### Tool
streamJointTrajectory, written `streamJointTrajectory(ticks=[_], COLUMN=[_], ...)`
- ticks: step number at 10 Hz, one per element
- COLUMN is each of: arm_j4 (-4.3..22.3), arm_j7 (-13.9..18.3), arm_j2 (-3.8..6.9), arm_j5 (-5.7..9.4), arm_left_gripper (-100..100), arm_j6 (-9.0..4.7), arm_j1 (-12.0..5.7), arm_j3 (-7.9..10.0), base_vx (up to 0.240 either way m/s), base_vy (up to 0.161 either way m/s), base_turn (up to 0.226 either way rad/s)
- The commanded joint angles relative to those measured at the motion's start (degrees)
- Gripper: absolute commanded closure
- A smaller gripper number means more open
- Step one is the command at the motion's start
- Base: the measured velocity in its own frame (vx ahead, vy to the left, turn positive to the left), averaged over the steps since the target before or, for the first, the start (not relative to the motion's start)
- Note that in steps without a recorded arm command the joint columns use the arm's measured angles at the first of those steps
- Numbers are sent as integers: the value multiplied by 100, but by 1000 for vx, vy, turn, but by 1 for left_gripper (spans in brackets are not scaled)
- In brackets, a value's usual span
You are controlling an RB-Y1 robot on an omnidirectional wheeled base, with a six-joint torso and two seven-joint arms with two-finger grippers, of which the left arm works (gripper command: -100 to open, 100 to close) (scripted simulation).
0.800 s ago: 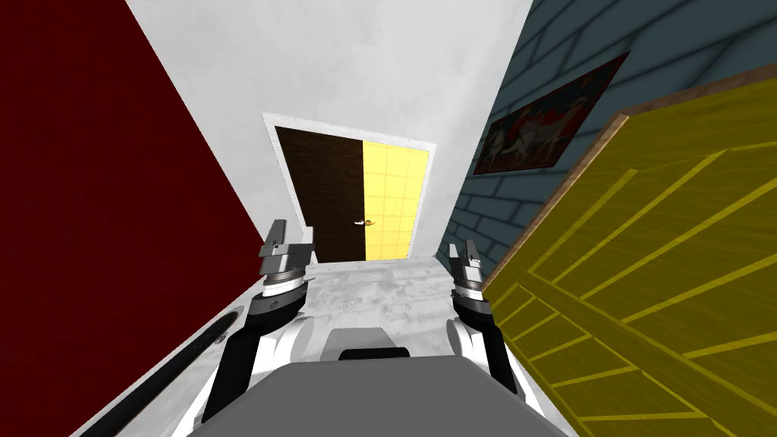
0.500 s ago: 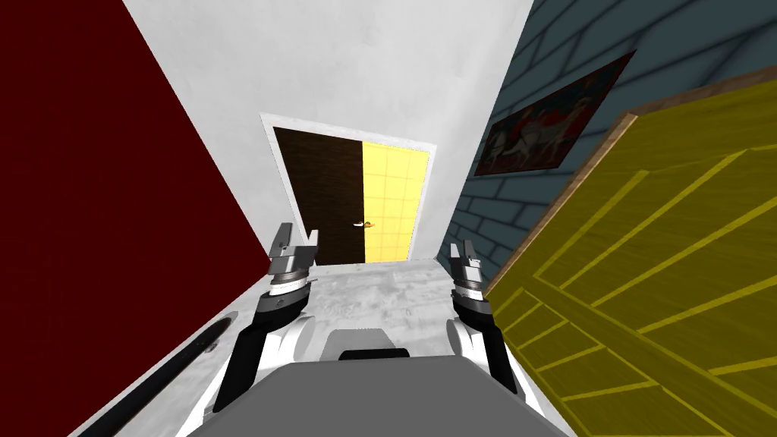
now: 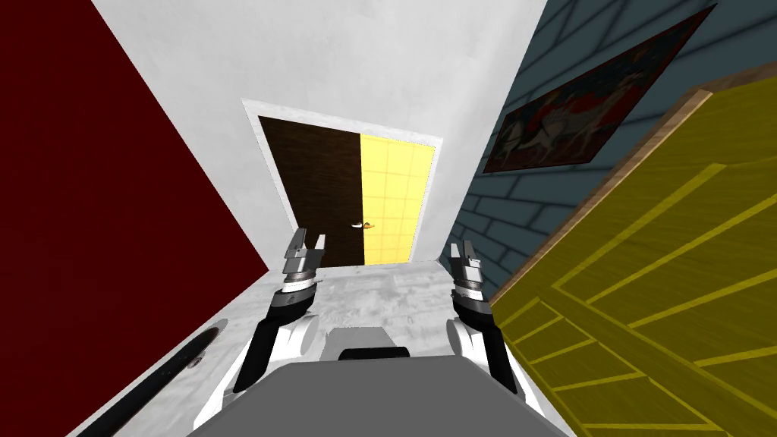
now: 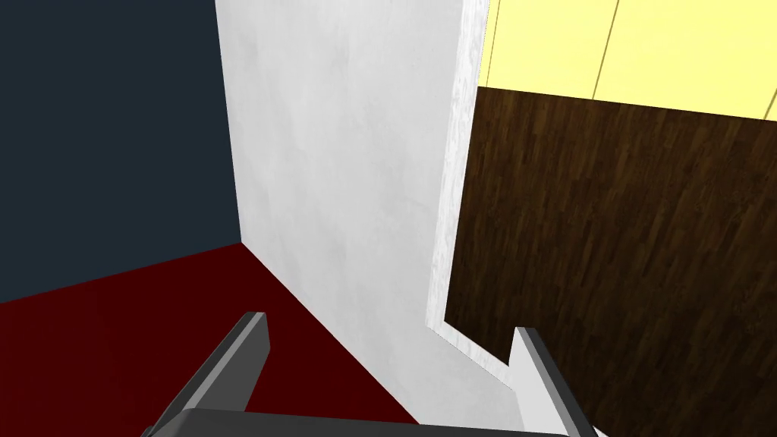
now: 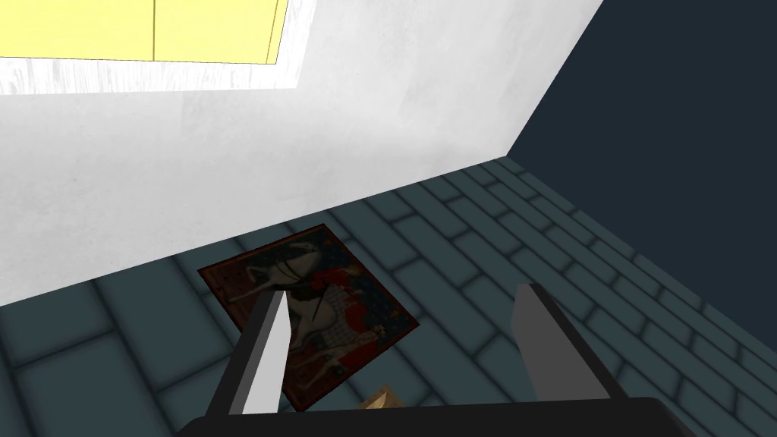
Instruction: Pull the door open
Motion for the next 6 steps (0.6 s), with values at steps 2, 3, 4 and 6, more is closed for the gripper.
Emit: streamJointTrajectory(ticks=[2, 3, 4, 6], arm_j4=[298, 531, 647, 905], arm_j7=[66, 113, 137, 189], arm_j2=[87, 149, 179, 244], arm_j5=[2, 2, 3, 3], arm_left_gripper=[-100, -100, -100, -100], arm_j6=[-91, -145, -172, -232], arm_j1=[-55, -114, -144, -210], arm_j3=[11, 22, 28, 40], base_vx=[91, 129, 145, 114], base_vy=[-8, -6, -9, -22], base_turn=[4, 4, 3, 5])
